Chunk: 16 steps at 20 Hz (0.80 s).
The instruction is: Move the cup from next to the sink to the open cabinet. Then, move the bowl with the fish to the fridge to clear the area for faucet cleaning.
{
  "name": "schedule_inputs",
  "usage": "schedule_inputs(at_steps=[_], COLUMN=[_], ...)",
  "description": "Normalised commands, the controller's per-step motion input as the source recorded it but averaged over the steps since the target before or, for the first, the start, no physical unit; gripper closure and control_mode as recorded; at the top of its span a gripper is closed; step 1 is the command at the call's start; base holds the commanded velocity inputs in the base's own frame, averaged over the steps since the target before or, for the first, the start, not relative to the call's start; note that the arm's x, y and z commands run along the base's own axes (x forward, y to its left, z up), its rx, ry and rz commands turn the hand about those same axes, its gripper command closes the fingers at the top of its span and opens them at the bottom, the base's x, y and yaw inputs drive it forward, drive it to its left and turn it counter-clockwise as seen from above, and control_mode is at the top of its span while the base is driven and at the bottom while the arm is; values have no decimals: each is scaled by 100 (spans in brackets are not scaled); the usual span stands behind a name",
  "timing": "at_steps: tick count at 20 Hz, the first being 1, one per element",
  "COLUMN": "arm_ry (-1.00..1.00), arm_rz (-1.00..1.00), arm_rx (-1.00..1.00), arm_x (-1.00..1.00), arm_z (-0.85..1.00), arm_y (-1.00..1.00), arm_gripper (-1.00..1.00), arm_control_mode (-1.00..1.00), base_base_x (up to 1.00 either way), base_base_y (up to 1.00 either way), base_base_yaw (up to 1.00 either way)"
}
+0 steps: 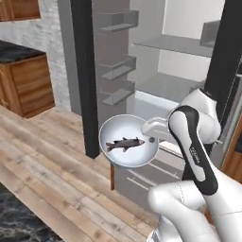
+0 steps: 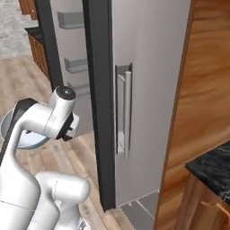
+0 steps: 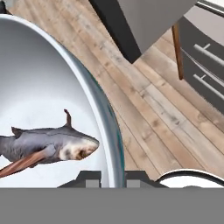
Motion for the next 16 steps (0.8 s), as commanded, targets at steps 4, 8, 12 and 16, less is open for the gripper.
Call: schedule_inputs(at_steps=[4, 8, 12, 16], arm_ry=[0, 0, 0, 0], arm_rz=[0, 0, 0, 0], arm_rx=[0, 0, 0, 0], arm_x=[0, 0, 0, 0], arm_z=[0, 0, 0, 0], arm_y=[0, 0, 0, 0], arm_gripper=[100, 100, 100, 100], arm_control_mode=[100, 100, 100, 100], base_base_x=[100, 51, 94, 100], base_base_y=[100, 82, 41, 1], base_base_yaw=[-40, 35, 49, 45])
